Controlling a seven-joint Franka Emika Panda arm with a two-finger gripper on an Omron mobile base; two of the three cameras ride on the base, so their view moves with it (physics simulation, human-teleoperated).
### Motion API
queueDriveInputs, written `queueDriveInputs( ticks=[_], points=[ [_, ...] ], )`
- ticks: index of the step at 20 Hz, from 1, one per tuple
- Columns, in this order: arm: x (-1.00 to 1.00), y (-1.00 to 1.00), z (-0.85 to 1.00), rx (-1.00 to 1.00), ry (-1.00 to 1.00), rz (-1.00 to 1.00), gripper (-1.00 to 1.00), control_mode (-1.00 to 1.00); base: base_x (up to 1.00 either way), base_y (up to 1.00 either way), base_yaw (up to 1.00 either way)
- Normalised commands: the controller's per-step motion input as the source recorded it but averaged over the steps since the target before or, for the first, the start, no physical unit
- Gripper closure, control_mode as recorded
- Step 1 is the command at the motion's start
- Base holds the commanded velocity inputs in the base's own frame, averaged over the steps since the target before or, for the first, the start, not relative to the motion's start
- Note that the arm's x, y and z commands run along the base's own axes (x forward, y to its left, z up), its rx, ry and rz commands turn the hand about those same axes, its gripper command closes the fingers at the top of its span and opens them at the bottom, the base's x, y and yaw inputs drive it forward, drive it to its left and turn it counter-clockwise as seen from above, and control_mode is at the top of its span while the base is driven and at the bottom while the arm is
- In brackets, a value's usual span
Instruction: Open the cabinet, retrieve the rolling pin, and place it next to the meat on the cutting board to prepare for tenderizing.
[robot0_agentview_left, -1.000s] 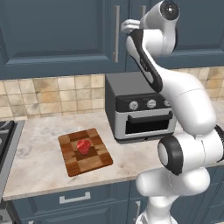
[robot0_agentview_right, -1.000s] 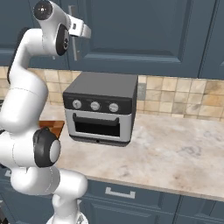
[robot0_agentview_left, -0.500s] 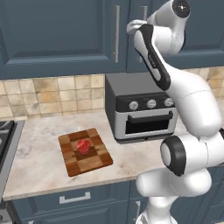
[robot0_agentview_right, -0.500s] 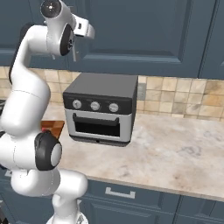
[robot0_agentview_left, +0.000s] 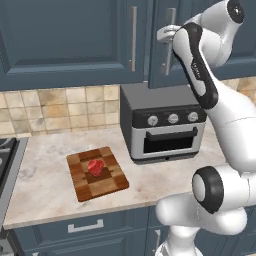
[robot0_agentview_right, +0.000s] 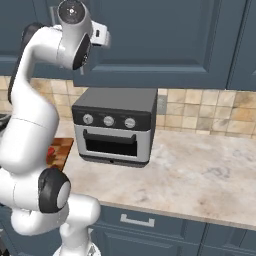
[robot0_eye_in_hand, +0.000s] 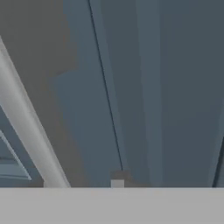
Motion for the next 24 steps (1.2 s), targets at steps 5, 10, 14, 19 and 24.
queueDriveInputs(
  ticks=[5,10,14,19,24],
  points=[
    [-0.66,-1.0,-0.12,0.1,-0.03,0.14,1.0,-1.0,0.0,0.0,0.0],
    [-0.8,-1.0,-0.16,0.11,-0.03,0.14,1.0,-1.0,0.0,0.0,0.0],
    [-0.81,-0.97,-0.15,0.11,-0.04,0.14,1.0,-1.0,0.0,0.0,0.0],
    [-0.34,-0.37,-0.04,0.05,-0.01,0.04,-1.0,-1.0,0.0,0.0,0.0],
    [-0.26,-0.09,-0.04,0.0,-0.02,0.04,-1.0,-1.0,0.0,0.0,0.0]
  ],
)
